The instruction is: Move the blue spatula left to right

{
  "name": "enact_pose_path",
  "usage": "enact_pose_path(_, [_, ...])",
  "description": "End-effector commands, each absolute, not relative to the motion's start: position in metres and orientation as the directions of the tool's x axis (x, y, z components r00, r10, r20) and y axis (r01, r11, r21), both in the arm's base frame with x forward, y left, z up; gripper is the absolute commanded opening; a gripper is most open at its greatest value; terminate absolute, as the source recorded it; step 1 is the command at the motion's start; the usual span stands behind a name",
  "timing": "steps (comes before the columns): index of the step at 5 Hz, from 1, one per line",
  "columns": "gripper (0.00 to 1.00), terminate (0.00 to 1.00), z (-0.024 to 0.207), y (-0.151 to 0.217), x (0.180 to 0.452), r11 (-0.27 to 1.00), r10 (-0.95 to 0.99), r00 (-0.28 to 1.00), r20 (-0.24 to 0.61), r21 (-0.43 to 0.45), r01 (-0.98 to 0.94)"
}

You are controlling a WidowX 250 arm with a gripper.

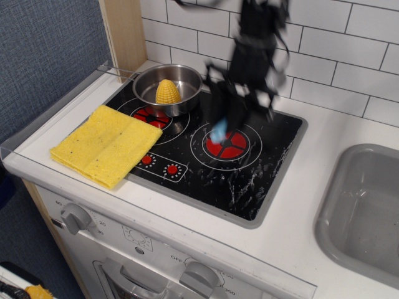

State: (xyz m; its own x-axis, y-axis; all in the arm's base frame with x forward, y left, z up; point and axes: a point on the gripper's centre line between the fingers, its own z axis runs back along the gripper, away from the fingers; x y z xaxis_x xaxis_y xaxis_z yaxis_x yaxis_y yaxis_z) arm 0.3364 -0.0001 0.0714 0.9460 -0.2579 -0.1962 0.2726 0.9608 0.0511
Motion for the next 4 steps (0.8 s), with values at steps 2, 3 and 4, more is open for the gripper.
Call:
enact_pose_path(2, [0.00,0.00,0.079,0.080,0.258,0.978,-0.139,0.990,0.014,0.160,0.135])
enact_pose_path(3, [0.00,0.00,0.063,0.097,0.251,0.993,-0.037,0.998,-0.045,0.110,0.041])
enact_pose_path(4, [0.00,0.00,0.052,0.109,0.251,0.994,-0.006,0.992,-0.122,0.105,0.019])
